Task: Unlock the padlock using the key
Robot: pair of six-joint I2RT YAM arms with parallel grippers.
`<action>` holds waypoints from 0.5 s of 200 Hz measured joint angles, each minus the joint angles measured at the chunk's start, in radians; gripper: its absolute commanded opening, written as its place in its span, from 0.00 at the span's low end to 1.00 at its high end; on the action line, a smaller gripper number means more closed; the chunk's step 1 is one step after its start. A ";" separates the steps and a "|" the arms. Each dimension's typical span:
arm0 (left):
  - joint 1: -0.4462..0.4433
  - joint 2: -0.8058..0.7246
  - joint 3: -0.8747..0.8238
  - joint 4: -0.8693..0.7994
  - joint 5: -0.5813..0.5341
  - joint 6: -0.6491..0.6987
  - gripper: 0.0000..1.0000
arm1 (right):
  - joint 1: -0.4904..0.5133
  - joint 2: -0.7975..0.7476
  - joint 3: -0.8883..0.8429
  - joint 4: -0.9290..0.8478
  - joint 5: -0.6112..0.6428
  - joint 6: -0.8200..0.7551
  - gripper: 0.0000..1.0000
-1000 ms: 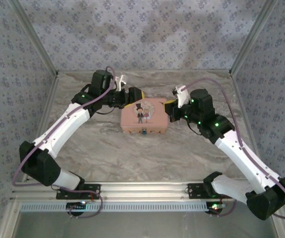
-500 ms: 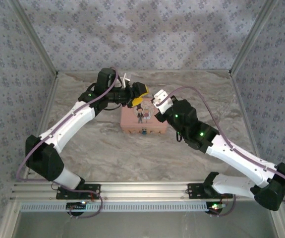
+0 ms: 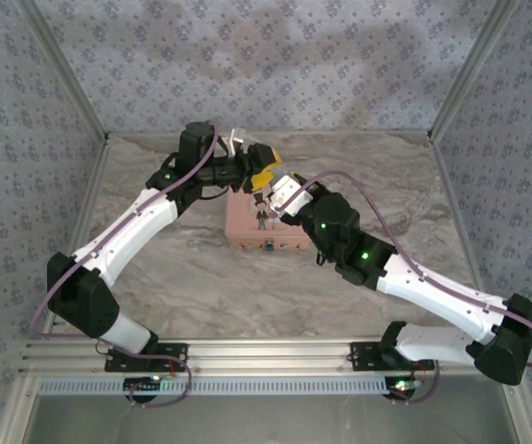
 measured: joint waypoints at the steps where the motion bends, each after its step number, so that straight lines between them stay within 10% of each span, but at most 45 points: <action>1: 0.000 0.000 0.000 0.000 0.000 0.001 0.54 | 0.000 0.000 0.000 0.000 0.001 0.000 0.00; 100: -0.017 -0.004 0.000 0.031 0.012 -0.042 0.34 | 0.004 0.087 0.000 0.038 0.047 -0.060 0.00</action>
